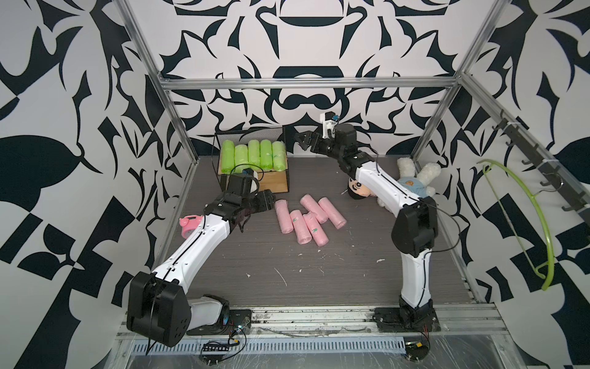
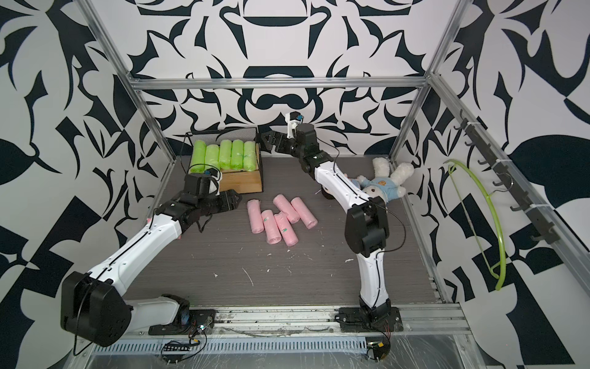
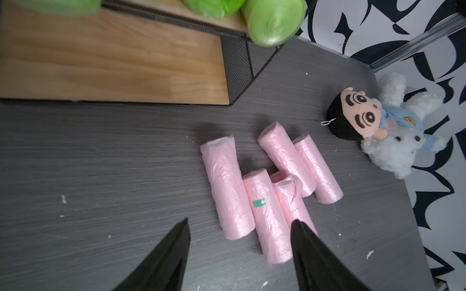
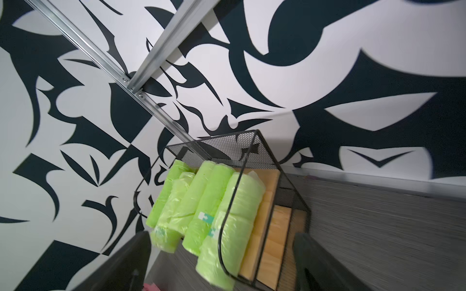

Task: Sort the rolls of trash bags by color and place them on the shelf
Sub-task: Place the roll of trash bags on the shelf, then pick up the roll of trash bags from the center of the board.

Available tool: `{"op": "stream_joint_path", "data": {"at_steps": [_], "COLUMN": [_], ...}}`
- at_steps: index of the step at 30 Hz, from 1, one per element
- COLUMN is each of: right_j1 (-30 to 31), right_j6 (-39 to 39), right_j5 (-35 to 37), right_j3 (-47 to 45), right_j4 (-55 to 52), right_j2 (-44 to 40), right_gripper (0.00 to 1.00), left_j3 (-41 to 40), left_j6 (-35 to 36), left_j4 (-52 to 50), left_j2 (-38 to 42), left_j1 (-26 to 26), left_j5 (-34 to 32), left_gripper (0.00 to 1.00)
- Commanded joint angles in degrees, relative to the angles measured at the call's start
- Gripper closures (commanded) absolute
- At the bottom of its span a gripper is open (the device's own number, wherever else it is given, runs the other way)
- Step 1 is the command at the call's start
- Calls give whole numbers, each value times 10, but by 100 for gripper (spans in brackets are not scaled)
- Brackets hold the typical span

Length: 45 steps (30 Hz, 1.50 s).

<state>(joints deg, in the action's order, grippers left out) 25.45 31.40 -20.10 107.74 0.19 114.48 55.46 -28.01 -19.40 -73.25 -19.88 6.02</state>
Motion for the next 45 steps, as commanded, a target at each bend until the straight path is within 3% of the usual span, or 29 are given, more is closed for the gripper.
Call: {"op": "stream_joint_path", "data": {"at_steps": [1, 5, 10, 19, 27, 37, 45], "right_j1": [5, 13, 61, 111, 120, 128, 131], "right_j6": [-84, -134, -197, -204, -189, -184, -180], "right_j5": [18, 29, 104, 128, 134, 132, 132], "right_j3": [-54, -152, -272, -447, -500, -507, -502], "right_j4": [-93, -148, -207, -175, -145, -138, -140], "right_j2": [-74, -151, -244, -334, -347, -340, -334], "right_gripper": [8, 8, 9, 10, 10, 12, 12], "left_j3": [-45, -85, -137, -136, -120, -125, -89], "left_j6": [-44, -57, -90, -102, -99, -101, -91], "left_j4": [57, 79, 136, 198, 221, 248, 223], "left_j2": [22, 26, -7, -112, -167, -162, -207], "left_j1": [-6, -45, -98, -126, -128, -128, -128], "left_j5": [27, -20, -80, -104, -102, -120, -145], "left_gripper": [31, 31, 31, 28, 27, 27, 27]}}
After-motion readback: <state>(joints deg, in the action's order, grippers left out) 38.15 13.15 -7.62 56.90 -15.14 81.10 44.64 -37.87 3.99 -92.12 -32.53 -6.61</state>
